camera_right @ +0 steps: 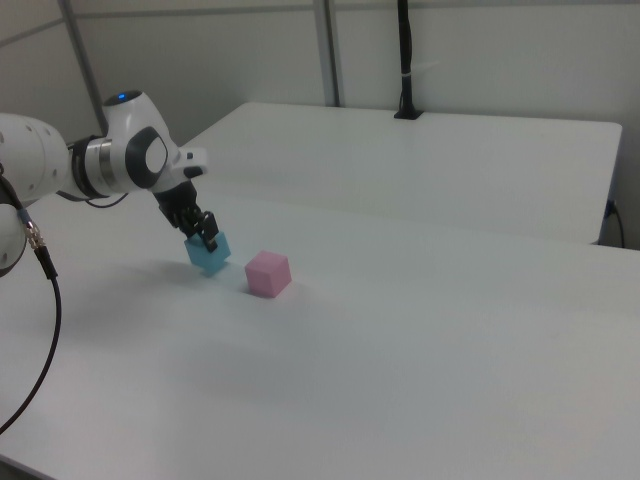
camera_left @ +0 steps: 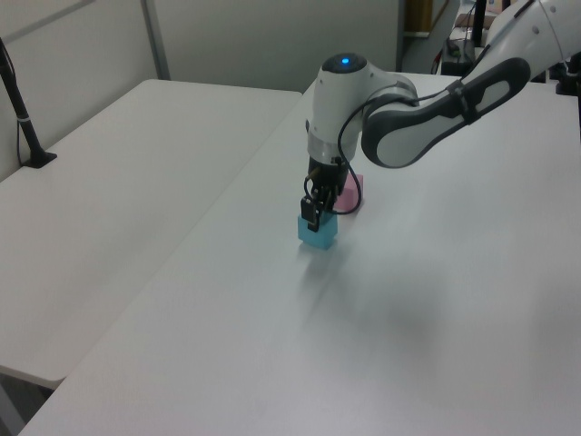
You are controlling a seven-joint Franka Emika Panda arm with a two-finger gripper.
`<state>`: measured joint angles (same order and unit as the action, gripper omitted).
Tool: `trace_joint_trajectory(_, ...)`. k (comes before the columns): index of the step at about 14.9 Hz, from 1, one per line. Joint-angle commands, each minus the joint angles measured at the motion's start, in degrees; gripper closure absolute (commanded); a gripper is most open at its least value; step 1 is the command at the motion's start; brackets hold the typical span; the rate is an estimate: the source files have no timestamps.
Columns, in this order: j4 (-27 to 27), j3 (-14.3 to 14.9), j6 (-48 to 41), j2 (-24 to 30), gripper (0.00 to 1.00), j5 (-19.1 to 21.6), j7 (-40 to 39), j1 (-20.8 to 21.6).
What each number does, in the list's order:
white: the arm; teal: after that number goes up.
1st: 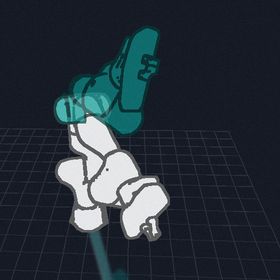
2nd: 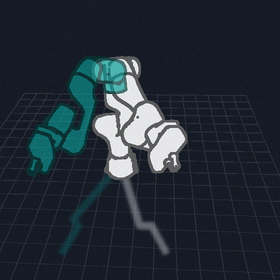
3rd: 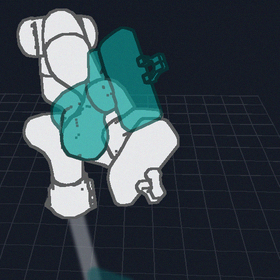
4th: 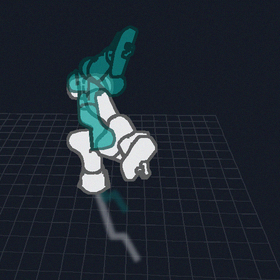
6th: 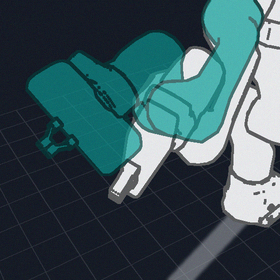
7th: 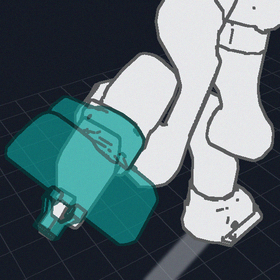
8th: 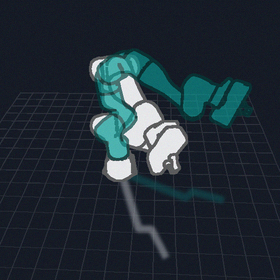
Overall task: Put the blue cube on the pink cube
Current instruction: 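Lift the blue cube and carry it over the pink cube, then lower the blue cube onto the pink cube and open the gripper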
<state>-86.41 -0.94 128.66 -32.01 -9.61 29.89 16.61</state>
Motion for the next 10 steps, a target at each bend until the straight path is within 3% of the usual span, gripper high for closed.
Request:
trace_joint_trajectory(1,-0.7,0.8,-3.8,4.8,0.72,-0.1,-5.3,-2.0)
trace_joint_trajectory(10,-1.3,0.8,-8.1,6.8,0.69,-0.6,-18.9,-10.3)
